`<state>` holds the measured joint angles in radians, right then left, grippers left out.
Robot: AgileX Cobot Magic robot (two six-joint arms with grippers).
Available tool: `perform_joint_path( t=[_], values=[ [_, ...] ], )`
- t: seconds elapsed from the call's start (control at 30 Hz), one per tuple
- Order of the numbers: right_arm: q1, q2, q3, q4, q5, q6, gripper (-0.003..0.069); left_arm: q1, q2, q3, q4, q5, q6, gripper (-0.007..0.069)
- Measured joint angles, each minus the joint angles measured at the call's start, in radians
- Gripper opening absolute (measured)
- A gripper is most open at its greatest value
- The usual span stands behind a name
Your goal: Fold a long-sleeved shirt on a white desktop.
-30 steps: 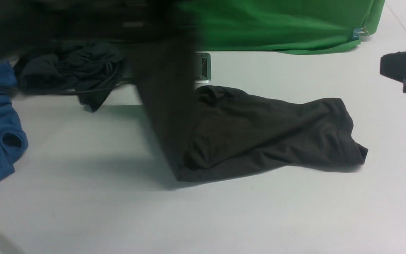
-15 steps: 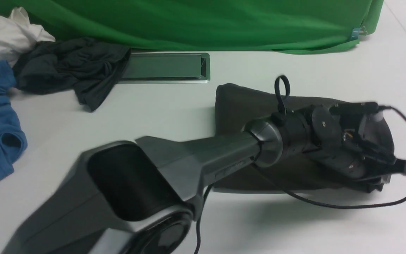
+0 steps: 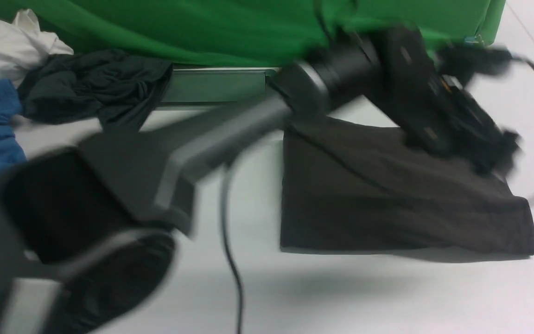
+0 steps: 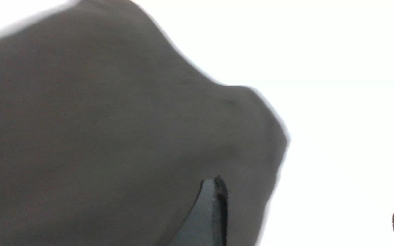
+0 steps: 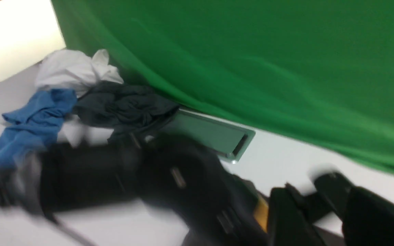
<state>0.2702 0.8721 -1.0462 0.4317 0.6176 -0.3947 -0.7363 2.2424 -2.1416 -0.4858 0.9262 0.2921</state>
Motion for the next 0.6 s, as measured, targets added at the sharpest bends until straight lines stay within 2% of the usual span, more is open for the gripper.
perform_joint_path(
  t=[0.07,0.13,0.2,0.27,0.4,0.43,0.47,0.57,0.6],
  values=[
    [0.000,0.017,-0.062,-0.030,0.031,0.005,0.0221,0.065,-0.062,-0.023,0.039,0.082,0.001,0.0694],
    [0.000,0.036,-0.112,-0.086,0.056,0.038,0.0148,0.156,-0.138,-0.042,0.056,0.171,0.002,0.0689],
    [0.000,0.046,-0.128,-0.162,0.048,0.100,0.0057,0.255,-0.219,-0.049,0.056,0.239,-0.007,0.0654],
    [0.000,0.047,-0.121,-0.231,0.022,0.144,0.0032,0.319,-0.264,-0.049,0.063,0.267,-0.024,0.0615],
    [0.000,-0.005,-0.056,-0.386,-0.057,0.271,0.0019,0.477,-0.385,-0.019,0.061,0.281,-0.091,0.0423],
    [0.000,-0.016,-0.046,-0.396,-0.063,0.279,0.0019,0.494,-0.398,-0.010,0.055,0.280,-0.092,0.0398],
    [0.000,-0.061,-0.007,-0.416,-0.081,0.290,0.0019,0.553,-0.447,0.036,0.027,0.279,-0.092,0.0304],
    [0.000,-0.198,0.107,-0.423,-0.137,0.304,0.0019,0.664,-0.596,0.212,-0.036,0.279,-0.055,0.0093],
    [0.000,-0.236,0.132,-0.423,-0.155,0.306,0.0019,0.681,-0.629,0.253,-0.043,0.278,-0.044,0.0069]
  ],
)
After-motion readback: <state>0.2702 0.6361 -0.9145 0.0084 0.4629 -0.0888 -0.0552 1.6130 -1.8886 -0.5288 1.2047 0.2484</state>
